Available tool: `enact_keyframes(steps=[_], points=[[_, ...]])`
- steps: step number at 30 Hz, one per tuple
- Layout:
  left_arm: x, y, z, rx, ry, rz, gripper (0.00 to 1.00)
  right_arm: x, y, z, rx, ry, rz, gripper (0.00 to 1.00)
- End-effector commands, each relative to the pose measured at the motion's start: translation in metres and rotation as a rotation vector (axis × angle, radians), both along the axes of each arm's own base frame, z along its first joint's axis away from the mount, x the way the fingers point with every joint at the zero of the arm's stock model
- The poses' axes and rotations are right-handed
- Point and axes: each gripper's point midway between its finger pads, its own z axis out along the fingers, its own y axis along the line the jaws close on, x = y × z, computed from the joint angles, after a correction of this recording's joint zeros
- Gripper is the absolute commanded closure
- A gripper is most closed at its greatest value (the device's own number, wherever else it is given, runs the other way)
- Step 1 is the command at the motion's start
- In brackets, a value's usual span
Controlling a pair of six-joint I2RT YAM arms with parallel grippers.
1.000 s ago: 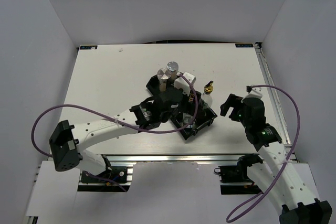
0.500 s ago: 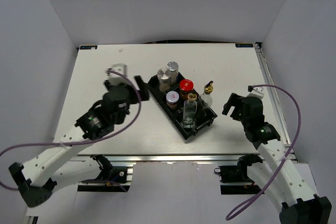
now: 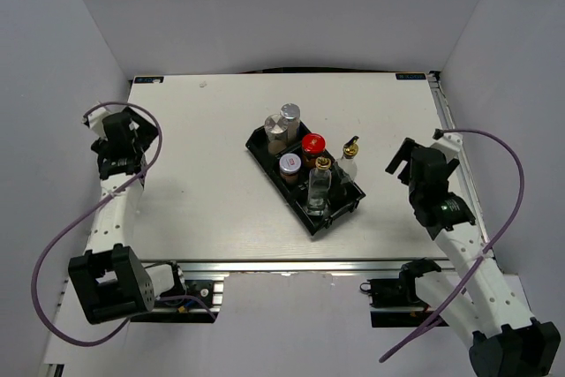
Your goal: Organize the condiment bottles
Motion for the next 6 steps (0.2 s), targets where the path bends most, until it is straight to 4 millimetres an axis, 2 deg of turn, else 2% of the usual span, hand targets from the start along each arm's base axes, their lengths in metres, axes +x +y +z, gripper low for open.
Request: enact_keyframes(steps=[1, 6], points=[[0.004, -0.018, 0.048, -0.002, -0.185, -0.094, 0.02, -0.001, -0.013, 0.029, 0.010, -0.105, -0.075, 0.11], [-0.008, -0.017, 0.048, 0.035, -0.199, -0.095, 0.02, -0.002, -0.012, 0.042, 0.026, -0.177, -0.058, 0.11]])
